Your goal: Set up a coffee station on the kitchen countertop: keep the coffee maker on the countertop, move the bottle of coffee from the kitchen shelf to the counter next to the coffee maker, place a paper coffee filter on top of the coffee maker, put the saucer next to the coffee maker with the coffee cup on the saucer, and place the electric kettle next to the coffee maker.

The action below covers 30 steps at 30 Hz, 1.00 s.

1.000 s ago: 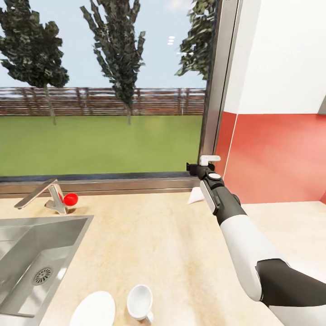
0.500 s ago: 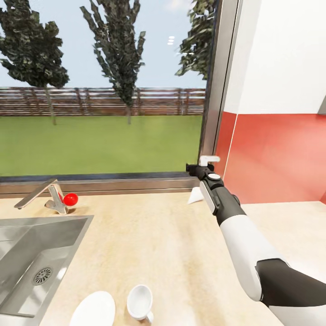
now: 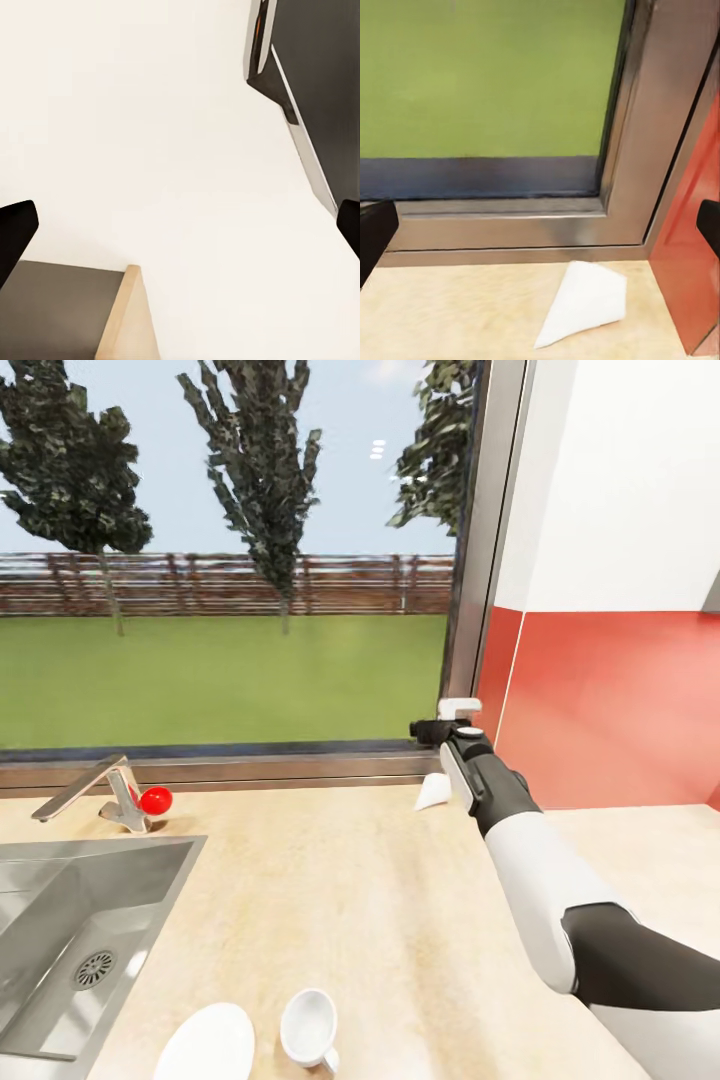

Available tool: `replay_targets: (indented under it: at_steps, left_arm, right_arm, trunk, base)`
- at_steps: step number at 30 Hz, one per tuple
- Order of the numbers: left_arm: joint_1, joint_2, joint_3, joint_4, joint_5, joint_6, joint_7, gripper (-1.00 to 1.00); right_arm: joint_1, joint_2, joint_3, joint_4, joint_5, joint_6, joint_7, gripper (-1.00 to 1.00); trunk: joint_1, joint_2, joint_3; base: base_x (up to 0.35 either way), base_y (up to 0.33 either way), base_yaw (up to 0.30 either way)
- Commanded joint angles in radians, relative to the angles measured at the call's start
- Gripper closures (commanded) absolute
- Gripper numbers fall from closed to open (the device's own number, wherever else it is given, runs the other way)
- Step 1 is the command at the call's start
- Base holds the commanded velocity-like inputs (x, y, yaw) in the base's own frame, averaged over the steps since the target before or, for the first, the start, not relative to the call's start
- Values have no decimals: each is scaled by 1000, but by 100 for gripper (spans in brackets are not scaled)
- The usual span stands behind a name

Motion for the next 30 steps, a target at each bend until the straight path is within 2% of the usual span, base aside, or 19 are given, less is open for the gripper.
replay_targets:
  at_steps: [1, 9, 15, 23, 30]
  left_arm:
    - [1, 0, 1, -1, 2, 3, 2, -100]
    - [7, -12, 1, -1, 4, 4, 2, -100]
    - [8, -15, 2, -1, 4, 4, 2, -100]
    - [8, -15, 2, -1, 4, 4, 2, -100]
    - [9, -16, 3, -1, 4, 4, 2, -100]
  right_arm:
    - [-6, 0, 3, 0, 1, 8, -5, -100]
    - [-15, -2, 11, 0, 0, 9, 2, -100]
    - [-14, -5, 15, 52, -1, 3, 4, -100]
    - [-14, -5, 15, 62, 0, 2, 4, -100]
    - [-14, -28, 19, 164, 1, 0, 3, -100]
  trunk:
    - [1, -2, -2]
    - [1, -2, -2]
    - [1, -2, -2]
    - [1, -2, -2]
    - [1, -2, -2]
  base:
    - [5, 0, 0]
    - [127, -94, 0]
    - [8, -6, 2]
    - [0, -68, 128]
    - [0, -5, 4]
